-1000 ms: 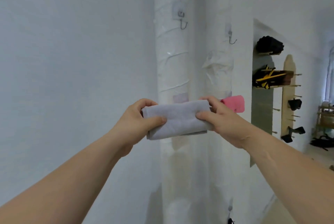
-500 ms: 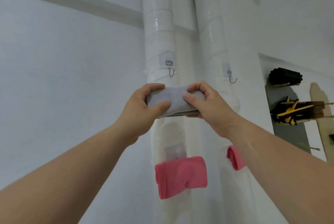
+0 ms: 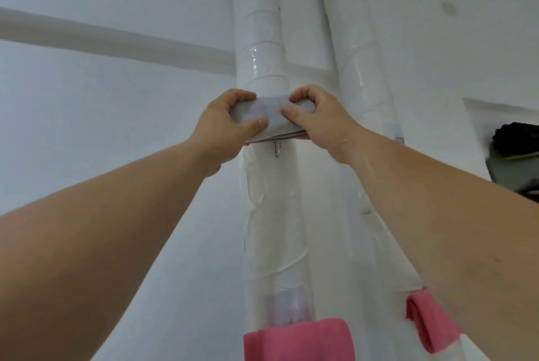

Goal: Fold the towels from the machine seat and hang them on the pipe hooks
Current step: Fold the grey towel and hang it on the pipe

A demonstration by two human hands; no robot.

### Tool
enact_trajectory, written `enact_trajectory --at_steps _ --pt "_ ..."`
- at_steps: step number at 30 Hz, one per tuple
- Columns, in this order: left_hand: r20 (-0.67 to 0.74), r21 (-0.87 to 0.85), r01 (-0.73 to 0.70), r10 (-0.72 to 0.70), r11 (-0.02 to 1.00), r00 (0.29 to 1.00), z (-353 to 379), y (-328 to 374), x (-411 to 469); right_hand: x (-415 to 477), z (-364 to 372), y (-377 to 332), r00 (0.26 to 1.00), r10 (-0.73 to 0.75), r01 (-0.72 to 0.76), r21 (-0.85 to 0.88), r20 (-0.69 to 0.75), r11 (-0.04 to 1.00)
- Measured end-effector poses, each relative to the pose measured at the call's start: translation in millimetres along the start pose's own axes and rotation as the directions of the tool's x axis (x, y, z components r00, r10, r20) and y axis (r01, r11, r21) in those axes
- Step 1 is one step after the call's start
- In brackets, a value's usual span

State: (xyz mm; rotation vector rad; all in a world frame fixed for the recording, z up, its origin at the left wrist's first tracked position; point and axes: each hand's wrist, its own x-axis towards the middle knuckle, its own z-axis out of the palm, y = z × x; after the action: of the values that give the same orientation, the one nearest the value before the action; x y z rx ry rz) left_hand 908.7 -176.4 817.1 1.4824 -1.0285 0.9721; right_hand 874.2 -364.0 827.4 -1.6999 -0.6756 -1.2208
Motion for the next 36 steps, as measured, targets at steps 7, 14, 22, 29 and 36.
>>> enact_trajectory --at_steps 7,14,22,29,36 --pt "-0.045 -0.026 0.028 -0.029 0.999 0.999 10.5 -24.2 1.7 3.3 9.2 37.4 0.998 -0.015 0.016 0.009 -0.057 1.0" --pt "-0.035 0.034 0.038 -0.037 0.999 0.999 12.0 -27.7 -15.2 -8.6 5.1 45.5 1.0 -0.003 0.003 0.021 -0.002 1.0" --pt "-0.004 0.266 0.011 -0.01 0.964 1.0 13.7 -28.8 -24.7 -18.2 4.6 48.8 0.997 0.079 -0.078 -0.016 0.014 0.997" --pt "0.227 0.886 -0.31 0.259 0.346 0.939 24.8 -26.1 -22.8 -14.1 4.1 53.7 0.964 -0.26 0.156 -0.691 -0.048 0.706" --pt "0.189 0.821 -0.262 0.192 0.507 0.963 31.9 -43.2 -23.3 -15.9 12.9 66.0 0.965 -0.244 0.238 -0.689 0.09 0.685"
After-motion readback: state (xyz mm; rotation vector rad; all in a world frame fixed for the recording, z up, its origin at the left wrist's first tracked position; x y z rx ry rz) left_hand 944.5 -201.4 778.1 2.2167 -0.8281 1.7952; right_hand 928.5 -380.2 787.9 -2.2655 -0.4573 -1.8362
